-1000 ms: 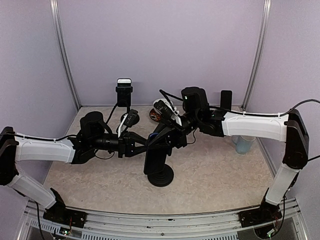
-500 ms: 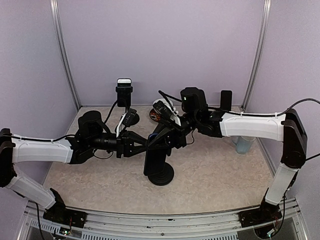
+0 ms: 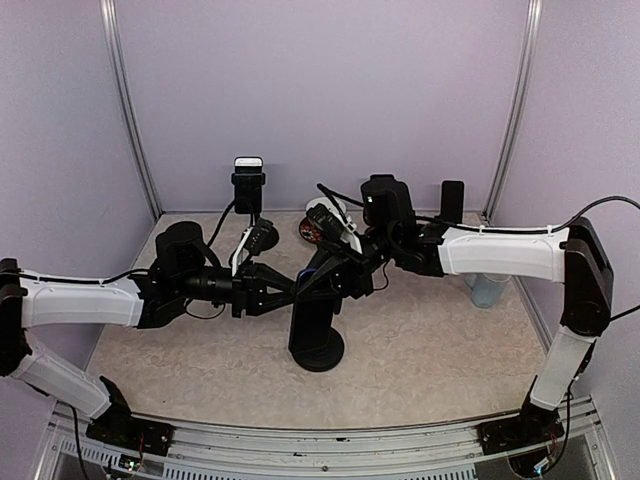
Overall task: Place the phone on the phone stand
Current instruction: Install the phone on the phone stand.
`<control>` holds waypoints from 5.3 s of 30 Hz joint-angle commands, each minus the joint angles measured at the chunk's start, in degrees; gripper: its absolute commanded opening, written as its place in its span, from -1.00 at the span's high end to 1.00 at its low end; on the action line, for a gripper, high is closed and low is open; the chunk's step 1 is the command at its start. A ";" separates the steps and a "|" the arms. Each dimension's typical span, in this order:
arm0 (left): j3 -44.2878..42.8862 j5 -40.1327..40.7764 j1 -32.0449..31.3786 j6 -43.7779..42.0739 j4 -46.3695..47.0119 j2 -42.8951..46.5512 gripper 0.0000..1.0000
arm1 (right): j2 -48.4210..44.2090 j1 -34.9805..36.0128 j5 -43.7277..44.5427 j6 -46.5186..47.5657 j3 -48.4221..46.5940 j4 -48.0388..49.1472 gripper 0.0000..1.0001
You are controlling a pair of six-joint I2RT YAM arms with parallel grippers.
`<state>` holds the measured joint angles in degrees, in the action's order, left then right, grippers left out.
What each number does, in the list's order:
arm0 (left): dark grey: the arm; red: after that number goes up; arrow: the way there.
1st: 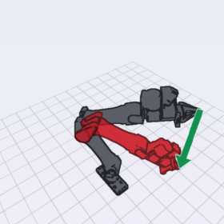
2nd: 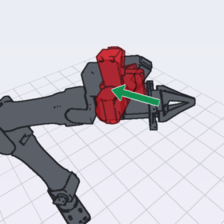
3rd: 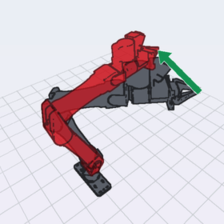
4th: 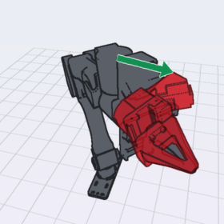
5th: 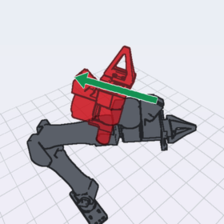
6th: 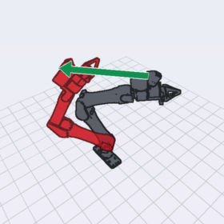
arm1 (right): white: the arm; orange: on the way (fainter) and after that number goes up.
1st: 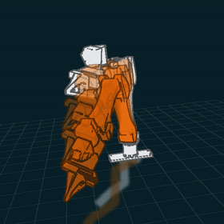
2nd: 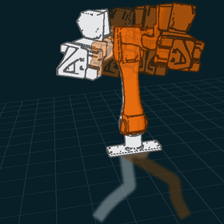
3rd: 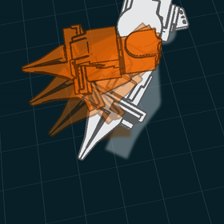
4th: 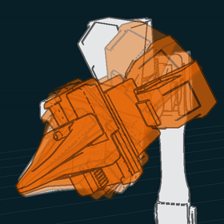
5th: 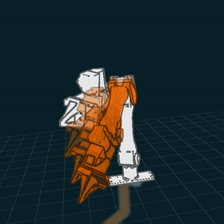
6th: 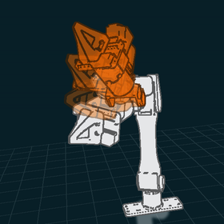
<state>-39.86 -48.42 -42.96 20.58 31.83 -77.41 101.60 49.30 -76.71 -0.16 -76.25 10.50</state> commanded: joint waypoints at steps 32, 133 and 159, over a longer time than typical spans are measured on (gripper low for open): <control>-3.85 2.80 -0.31 -6.05 -2.88 5.97 1.00 | -0.26 -5.39 7.15 5.29 0.79 -11.76 1.00; -0.92 10.91 2.18 -6.70 -5.29 16.10 1.00 | 10.23 -10.64 20.93 -5.44 -4.19 -23.19 1.00; -1.24 15.94 1.39 -6.43 -6.76 14.04 0.08 | 9.84 -7.92 22.69 -7.55 -5.98 -25.59 1.00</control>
<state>-39.07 -32.29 -41.65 14.74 19.49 -65.67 107.90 44.07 -62.76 -6.70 -85.27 -2.98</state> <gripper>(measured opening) 0.419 0.097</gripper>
